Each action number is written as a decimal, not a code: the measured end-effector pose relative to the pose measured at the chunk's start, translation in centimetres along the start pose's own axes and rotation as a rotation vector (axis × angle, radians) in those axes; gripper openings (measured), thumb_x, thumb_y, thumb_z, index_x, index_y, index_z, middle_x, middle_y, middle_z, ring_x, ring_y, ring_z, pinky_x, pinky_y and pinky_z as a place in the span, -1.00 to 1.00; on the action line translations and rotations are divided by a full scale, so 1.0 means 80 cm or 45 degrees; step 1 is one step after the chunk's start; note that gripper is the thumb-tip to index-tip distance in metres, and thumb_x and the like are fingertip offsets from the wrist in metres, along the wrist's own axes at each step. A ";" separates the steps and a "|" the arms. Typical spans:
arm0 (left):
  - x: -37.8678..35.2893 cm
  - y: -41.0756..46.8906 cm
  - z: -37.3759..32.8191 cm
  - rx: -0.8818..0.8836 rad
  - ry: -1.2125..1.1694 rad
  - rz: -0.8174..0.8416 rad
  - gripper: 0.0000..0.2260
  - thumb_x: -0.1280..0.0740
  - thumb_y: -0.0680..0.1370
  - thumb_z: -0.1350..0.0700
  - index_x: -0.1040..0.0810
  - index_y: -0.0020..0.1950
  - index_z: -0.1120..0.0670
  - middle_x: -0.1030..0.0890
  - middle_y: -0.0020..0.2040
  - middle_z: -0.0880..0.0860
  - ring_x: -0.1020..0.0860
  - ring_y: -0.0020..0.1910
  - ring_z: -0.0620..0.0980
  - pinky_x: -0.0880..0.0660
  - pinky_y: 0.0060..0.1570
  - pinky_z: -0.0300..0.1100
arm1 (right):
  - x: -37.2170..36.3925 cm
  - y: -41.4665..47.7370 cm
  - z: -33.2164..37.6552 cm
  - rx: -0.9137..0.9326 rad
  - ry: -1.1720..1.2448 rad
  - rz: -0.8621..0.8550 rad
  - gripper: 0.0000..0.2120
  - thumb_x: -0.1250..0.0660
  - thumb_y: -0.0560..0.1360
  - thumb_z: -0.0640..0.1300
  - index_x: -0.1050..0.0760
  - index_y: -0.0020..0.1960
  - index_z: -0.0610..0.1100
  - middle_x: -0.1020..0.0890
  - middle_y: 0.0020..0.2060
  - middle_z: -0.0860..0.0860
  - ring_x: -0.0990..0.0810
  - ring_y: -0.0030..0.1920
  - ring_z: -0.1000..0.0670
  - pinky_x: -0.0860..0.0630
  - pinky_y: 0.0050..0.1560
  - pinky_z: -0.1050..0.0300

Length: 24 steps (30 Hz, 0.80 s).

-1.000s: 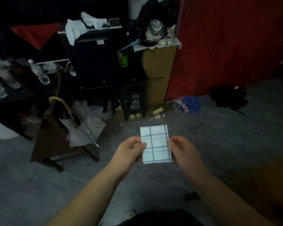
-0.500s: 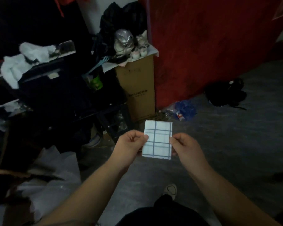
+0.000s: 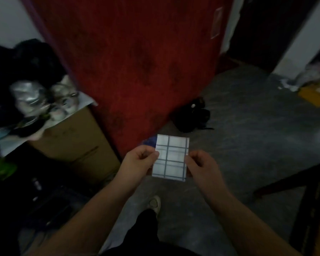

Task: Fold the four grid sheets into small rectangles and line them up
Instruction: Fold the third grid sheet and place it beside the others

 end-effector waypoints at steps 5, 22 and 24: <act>-0.090 0.159 -0.034 -0.029 0.029 0.282 -0.89 -0.36 0.61 0.17 -0.65 -0.02 0.19 -0.69 -0.09 0.23 -0.61 -0.18 0.06 -0.59 -0.17 -0.07 | 0.064 0.128 -0.006 -0.121 0.138 -0.236 -0.92 -0.35 0.60 -0.10 -0.58 -0.06 -0.04 -0.70 -0.16 -0.07 -0.70 -0.10 -0.10 -0.64 0.03 -0.25; -0.476 0.513 -0.184 -0.269 0.425 0.974 -0.92 -0.40 0.58 0.18 -0.68 -0.06 0.04 -0.71 -0.18 -0.03 -0.66 -0.15 -0.17 -0.57 -0.12 -0.32 | 0.342 0.405 -0.038 -0.335 0.405 -0.957 -0.89 -0.37 0.58 -0.15 -0.55 -0.10 -0.17 -0.67 -0.18 -0.16 -0.67 -0.11 -0.20 -0.65 0.03 -0.25; -0.540 0.538 -0.190 -0.300 0.468 0.999 -0.93 -0.43 0.56 0.15 -0.70 -0.01 0.08 -0.72 -0.11 0.00 -0.68 -0.05 -0.05 -0.60 0.06 -0.12 | 0.388 0.426 -0.059 -0.336 0.438 -1.006 -0.88 -0.37 0.58 -0.15 -0.55 -0.10 -0.18 -0.67 -0.16 -0.19 -0.67 -0.09 -0.23 -0.64 0.03 -0.26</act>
Point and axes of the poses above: each hand's wrist, its own y-axis towards the middle knuckle, its own x-axis out of the back of the hand, z = x × y, the point moved 5 cm from there along y, towards the middle knuckle
